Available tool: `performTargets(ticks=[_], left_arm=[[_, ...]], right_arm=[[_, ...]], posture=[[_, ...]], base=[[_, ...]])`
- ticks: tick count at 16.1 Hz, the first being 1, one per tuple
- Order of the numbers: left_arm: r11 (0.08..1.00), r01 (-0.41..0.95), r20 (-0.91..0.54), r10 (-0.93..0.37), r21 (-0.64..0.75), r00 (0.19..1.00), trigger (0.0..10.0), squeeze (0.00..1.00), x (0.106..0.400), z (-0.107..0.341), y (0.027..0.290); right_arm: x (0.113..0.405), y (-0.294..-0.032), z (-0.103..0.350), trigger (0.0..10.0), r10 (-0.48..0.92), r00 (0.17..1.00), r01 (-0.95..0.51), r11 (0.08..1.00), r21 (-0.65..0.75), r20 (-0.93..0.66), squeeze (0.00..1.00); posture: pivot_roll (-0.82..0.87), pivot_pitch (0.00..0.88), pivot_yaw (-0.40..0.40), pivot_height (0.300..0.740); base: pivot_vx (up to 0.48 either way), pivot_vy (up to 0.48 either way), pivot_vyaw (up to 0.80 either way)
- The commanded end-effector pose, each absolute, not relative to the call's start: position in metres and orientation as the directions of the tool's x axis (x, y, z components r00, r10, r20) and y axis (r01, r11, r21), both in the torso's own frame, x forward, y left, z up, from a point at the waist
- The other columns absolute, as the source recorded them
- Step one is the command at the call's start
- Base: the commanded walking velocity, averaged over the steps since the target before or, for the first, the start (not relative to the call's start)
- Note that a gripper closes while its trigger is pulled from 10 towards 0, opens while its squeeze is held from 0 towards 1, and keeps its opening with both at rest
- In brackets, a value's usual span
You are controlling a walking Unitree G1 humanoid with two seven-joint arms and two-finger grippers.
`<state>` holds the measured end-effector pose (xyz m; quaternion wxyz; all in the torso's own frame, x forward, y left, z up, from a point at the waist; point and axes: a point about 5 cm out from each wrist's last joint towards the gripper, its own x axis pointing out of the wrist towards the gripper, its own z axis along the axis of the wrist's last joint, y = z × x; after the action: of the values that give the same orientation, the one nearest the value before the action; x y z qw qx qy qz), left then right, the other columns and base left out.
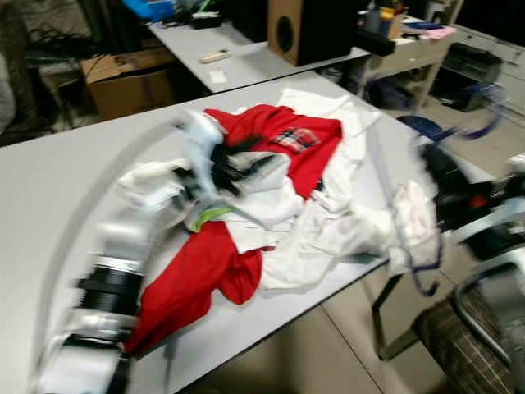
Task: Hang hanger
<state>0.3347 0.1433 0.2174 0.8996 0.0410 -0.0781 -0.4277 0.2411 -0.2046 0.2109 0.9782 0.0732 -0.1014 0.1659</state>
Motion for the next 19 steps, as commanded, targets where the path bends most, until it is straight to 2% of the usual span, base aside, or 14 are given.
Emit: performTargets(ticks=[1,2,3,5,7,11,13,19], left_arm=[[0.692,0.708,0.071,-0.720,0.139,0.690,10.0,0.00,0.335,0.216,0.161],[0.741,0.647,0.010,-0.659,0.176,0.752,10.0,0.00,0.337,0.212,0.176],[0.783,0.551,-0.119,-0.542,0.288,0.832,10.0,0.00,0.337,0.201,0.205],[0.754,0.559,-0.192,-0.526,0.346,0.829,10.0,0.00,0.334,0.193,0.212],[0.693,0.647,-0.302,-0.572,0.319,0.762,10.0,0.00,0.323,0.178,0.211],[0.738,0.570,-0.323,-0.474,0.362,0.819,10.0,0.00,0.323,0.175,0.227],[0.733,0.564,-0.348,-0.452,0.380,0.822,10.0,0.00,0.318,0.172,0.235],[0.727,0.500,-0.345,-0.370,0.471,0.862,10.0,0.00,0.325,0.160,0.236]], right_arm=[[0.239,-0.197,0.215,10.0,0.365,0.903,-0.390,0.917,0.078,0.225,0.00],[0.238,-0.192,0.214,10.0,0.404,0.887,-0.429,0.900,0.075,0.222,0.00],[0.237,-0.182,0.213,10.0,0.473,0.855,-0.496,0.866,0.067,0.215,0.00],[0.238,-0.180,0.213,10.0,0.485,0.848,-0.508,0.859,0.062,0.214,0.00],[0.238,-0.179,0.213,10.0,0.486,0.846,-0.508,0.859,0.056,0.218,0.00],[0.232,-0.177,0.211,10.0,0.496,0.841,-0.518,0.853,0.057,0.216,0.00],[0.230,-0.175,0.209,10.0,0.505,0.836,-0.529,0.846,0.067,0.215,0.00],[0.230,-0.170,0.207,10.0,0.538,0.819,-0.559,0.827,0.063,0.201,0.00]], posture=[[-0.03,0.000,0.017,0.740],[-0.02,0.000,0.012,0.740],[-0.01,0.000,0.005,0.740],[-0.01,0.000,0.003,0.740],[-0.02,0.000,0.019,0.740],[-0.02,0.000,0.048,0.740],[-0.02,0.000,0.047,0.740],[-0.02,0.000,0.029,0.740]], base=[[0.000,0.000,0.00],[0.000,0.000,0.00],[0.000,0.000,0.00],[0.000,0.000,0.00],[0.000,0.000,0.00],[0.000,0.000,0.00],[0.000,0.000,0.00],[0.000,0.000,0.00]])
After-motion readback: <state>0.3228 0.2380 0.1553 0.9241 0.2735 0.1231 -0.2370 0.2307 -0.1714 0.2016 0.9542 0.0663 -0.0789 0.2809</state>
